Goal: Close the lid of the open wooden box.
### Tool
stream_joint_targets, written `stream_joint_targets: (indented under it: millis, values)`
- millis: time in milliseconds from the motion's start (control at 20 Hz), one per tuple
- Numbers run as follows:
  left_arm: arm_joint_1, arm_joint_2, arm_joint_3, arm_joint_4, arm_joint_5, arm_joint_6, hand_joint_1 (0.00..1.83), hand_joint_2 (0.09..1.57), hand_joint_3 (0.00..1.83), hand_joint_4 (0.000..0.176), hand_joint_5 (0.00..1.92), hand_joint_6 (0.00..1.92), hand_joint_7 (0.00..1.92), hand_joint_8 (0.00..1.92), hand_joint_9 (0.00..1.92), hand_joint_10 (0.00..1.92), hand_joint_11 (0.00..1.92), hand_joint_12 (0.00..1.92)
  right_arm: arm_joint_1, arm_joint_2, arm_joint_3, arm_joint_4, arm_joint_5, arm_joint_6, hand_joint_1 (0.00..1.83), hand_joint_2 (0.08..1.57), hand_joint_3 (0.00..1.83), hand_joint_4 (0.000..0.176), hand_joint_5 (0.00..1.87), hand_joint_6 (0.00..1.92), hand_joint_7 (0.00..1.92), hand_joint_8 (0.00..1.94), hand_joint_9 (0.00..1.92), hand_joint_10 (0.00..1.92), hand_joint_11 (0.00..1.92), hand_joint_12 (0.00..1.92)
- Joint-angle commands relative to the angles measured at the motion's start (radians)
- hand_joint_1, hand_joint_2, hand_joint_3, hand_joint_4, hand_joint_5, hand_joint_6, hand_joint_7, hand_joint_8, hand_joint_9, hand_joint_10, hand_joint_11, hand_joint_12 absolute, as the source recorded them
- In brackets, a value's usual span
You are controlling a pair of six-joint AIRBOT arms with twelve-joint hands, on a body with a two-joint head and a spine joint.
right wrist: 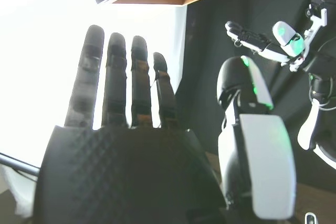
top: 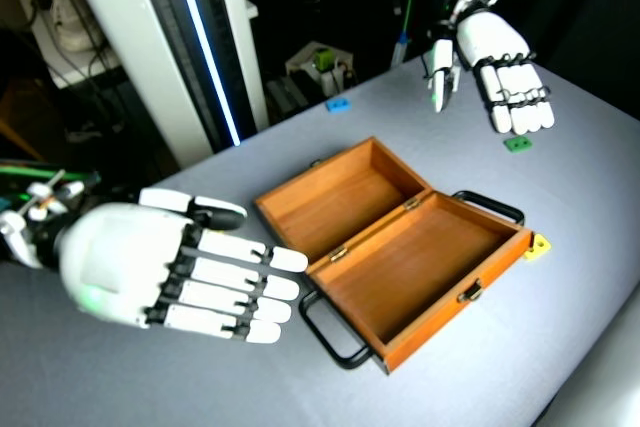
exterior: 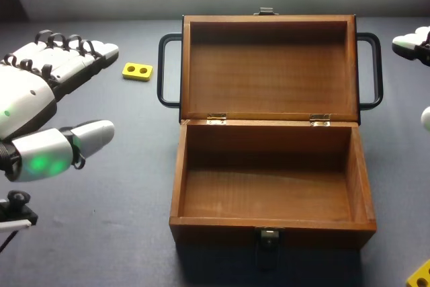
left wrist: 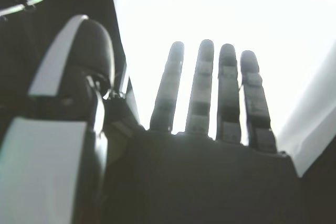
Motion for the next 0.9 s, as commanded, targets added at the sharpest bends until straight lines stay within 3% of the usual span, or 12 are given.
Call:
stream_joint_targets:
  millis: [0, 100, 150, 200, 250, 350, 400, 550, 700, 850]
  values:
    - [-0.015, -0.004, 0.011, -0.001, -0.111, -0.003, 0.0, 1.39, 0.01, 0.0, 0.01, 0.0, 0.04, 0.0, 0.05, 0.0, 0.0, 0.22, 0.005, -0.004, 0.009, 0.021, 0.121, 0.005, 0.0, 1.35, 0.0, 0.018, 0.12, 0.0, 0.13, 0.0, 0.07, 0.0, 0.07, 0.04]
    - [-0.019, -0.009, 0.018, 0.0, -0.097, -0.003, 0.0, 1.39, 0.0, 0.0, 0.0, 0.0, 0.02, 0.0, 0.04, 0.0, 0.0, 0.19, 0.005, -0.004, 0.011, 0.02, 0.116, 0.005, 0.0, 1.35, 0.0, 0.019, 0.12, 0.0, 0.13, 0.0, 0.07, 0.0, 0.09, 0.04]
    - [-0.022, -0.012, 0.024, -0.001, -0.083, -0.003, 0.0, 1.38, 0.0, 0.0, 0.01, 0.0, 0.03, 0.0, 0.05, 0.0, 0.0, 0.17, 0.005, -0.004, 0.014, 0.021, 0.111, 0.005, 0.0, 1.36, 0.01, 0.009, 0.12, 0.0, 0.12, 0.0, 0.07, 0.0, 0.09, 0.04]
    - [-0.029, -0.017, 0.033, -0.003, -0.064, -0.002, 0.0, 1.37, 0.0, 0.0, 0.02, 0.0, 0.06, 0.01, 0.06, 0.01, 0.0, 0.12, 0.006, -0.004, 0.018, 0.021, 0.101, 0.005, 0.0, 1.34, 0.0, 0.016, 0.12, 0.0, 0.12, 0.0, 0.08, 0.0, 0.1, 0.04]
    - [-0.048, -0.027, 0.055, -0.005, -0.016, -0.002, 0.0, 1.36, 0.0, 0.0, 0.03, 0.0, 0.07, 0.0, 0.08, 0.0, 0.0, 0.2, 0.008, -0.008, 0.03, 0.026, 0.078, 0.005, 0.0, 1.34, 0.0, 0.01, 0.12, 0.0, 0.12, 0.0, 0.08, 0.0, 0.1, 0.04]
    - [-0.104, -0.059, 0.105, 0.005, 0.094, -0.002, 0.0, 1.33, 0.0, 0.0, 0.01, 0.0, 0.05, 0.0, 0.05, 0.0, 0.0, 0.12, 0.024, -0.025, 0.061, 0.03, 0.025, 0.007, 0.0, 1.35, 0.0, 0.003, 0.12, 0.0, 0.13, 0.0, 0.08, 0.0, 0.1, 0.04]
    - [-0.132, -0.074, 0.129, 0.016, 0.148, -0.003, 0.0, 1.3, 0.01, 0.0, 0.04, 0.0, 0.08, 0.0, 0.07, 0.0, 0.0, 0.24, 0.034, -0.036, 0.083, 0.03, -0.006, 0.013, 0.0, 1.36, 0.0, 0.0, 0.13, 0.01, 0.13, 0.0, 0.08, 0.0, 0.1, 0.04]
    - [-0.209, -0.132, 0.204, 0.051, 0.288, -0.003, 0.0, 1.21, 0.0, 0.0, 0.0, 0.0, 0.01, 0.0, 0.05, 0.0, 0.0, 0.34, 0.071, -0.064, 0.138, 0.025, -0.113, 0.017, 0.0, 1.38, 0.01, 0.0, 0.13, 0.0, 0.12, 0.0, 0.07, 0.0, 0.09, 0.03]
    - [-0.253, -0.173, 0.251, 0.064, 0.366, -0.003, 0.0, 1.12, 0.0, 0.0, 0.0, 0.0, 0.01, 0.0, 0.09, 0.01, 0.06, 0.3, 0.108, -0.089, 0.183, 0.005, -0.194, 0.022, 0.0, 1.38, 0.01, 0.0, 0.14, 0.0, 0.12, 0.0, 0.07, 0.0, 0.09, 0.02]
    - [-0.287, -0.208, 0.304, 0.076, 0.455, -0.005, 0.0, 1.15, 0.0, 0.0, 0.0, 0.0, 0.08, 0.0, 0.14, 0.0, 0.12, 0.28, 0.17, -0.13, 0.24, -0.068, -0.286, 0.058, 0.0, 1.44, 0.01, 0.0, 0.13, 0.0, 0.13, 0.0, 0.08, 0.0, 0.1, 0.02]
